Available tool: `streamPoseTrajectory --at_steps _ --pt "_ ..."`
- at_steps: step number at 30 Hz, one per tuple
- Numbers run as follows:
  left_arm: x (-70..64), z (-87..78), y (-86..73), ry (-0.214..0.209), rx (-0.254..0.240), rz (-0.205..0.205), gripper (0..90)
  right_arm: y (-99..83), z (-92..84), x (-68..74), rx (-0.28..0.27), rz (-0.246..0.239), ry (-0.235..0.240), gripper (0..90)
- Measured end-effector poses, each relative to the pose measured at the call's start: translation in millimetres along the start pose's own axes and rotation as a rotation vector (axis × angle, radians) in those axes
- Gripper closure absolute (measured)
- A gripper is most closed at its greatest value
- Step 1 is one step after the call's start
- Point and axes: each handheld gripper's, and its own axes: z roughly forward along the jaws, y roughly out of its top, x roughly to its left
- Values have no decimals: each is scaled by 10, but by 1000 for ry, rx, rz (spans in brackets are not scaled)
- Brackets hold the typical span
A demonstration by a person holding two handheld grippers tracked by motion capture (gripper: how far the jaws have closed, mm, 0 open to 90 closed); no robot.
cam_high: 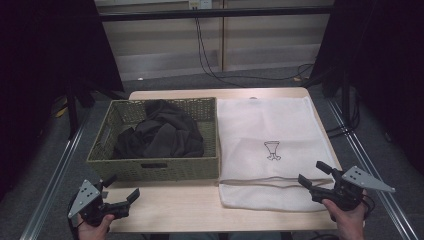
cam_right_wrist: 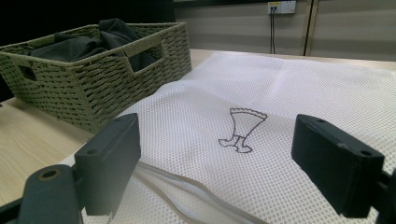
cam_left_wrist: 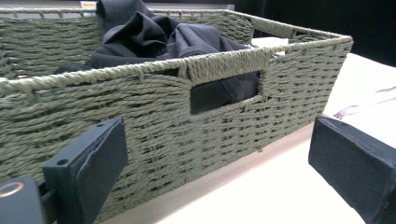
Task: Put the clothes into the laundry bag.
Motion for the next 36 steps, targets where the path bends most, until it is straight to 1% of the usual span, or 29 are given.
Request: streamPoseTrajectory --at_steps 1,2,3,4,7,8,9,10,11,12,13,14,15,17,18,20,21,22,23,24,25,26,28,29,30,32,33,35,36 --pt "2 -1 -1 26 4 -10 54 3 11 -8 3 -4 -13 189" --pt "11 1 -3 20 1 -28 65 1 18 -13 5 2 -20 197" --pt "11 1 -3 20 1 -28 68 1 18 -13 5 2 -20 197" --pt "16 4 -2 21 0 -41 77 -4 28 -29 14 4 -13 232" --pt "21 3 -7 16 7 -36 98 -5 39 -44 25 2 -13 247" --pt "16 10 -9 6 -5 -51 98 -4 49 -56 28 4 -7 257" --pt "12 9 -9 8 -6 -52 109 -2 51 -57 34 8 -2 263" --pt "10 11 -7 4 -1 -47 124 2 58 -61 48 11 17 279" --pt "7 7 -6 3 4 -33 124 2 58 -61 48 11 17 279" --pt "-20 10 -9 -4 11 -20 151 4 68 -57 57 5 35 289" --pt "-20 10 -9 -4 11 -20 151 4 68 -57 57 5 35 289" --pt "-30 12 -10 -13 13 -14 151 10 75 -44 70 -7 66 309" --pt "-51 17 -10 -27 19 -20 151 10 75 -44 70 -7 66 309" --pt "-98 31 -7 -39 17 -11 151 21 101 -18 89 -23 85 365" --pt "-116 32 -5 -33 25 0 151 21 101 -18 89 -23 85 365" --pt "-162 60 6 -49 34 15 152 32 131 3 99 -31 99 399" --pt "-187 78 13 -60 37 19 187 42 179 23 116 -42 127 435" --pt "-205 88 24 -72 41 24 187 42 179 23 116 -42 127 435" --pt "-255 123 38 -118 42 15 248 50 243 47 144 -58 160 479" --pt "-297 151 50 -120 59 34 260 53 271 59 157 -60 169 503" --pt "-297 151 50 -120 59 34 267 53 271 59 157 -60 169 503" --pt "-323 176 59 -134 67 41 267 57 319 80 175 -72 192 523" --pt "-365 223 81 -168 75 49 325 66 414 143 214 -93 235 563" --pt "-416 265 99 -179 87 61 325 66 414 143 214 -93 235 563" --pt "-449 297 109 -196 88 67 327 69 458 171 235 -104 255 574" --pt "-516 369 130 -217 96 70 355 71 546 207 272 -115 260 591" --pt "-585 454 142 -221 95 65 340 73 641 237 293 -121 284 611" --pt "-615 491 153 -229 99 70 316 79 690 250 302 -131 296 611" --pt "-635 525 168 -260 106 82 325 88 737 268 307 -133 308 611"
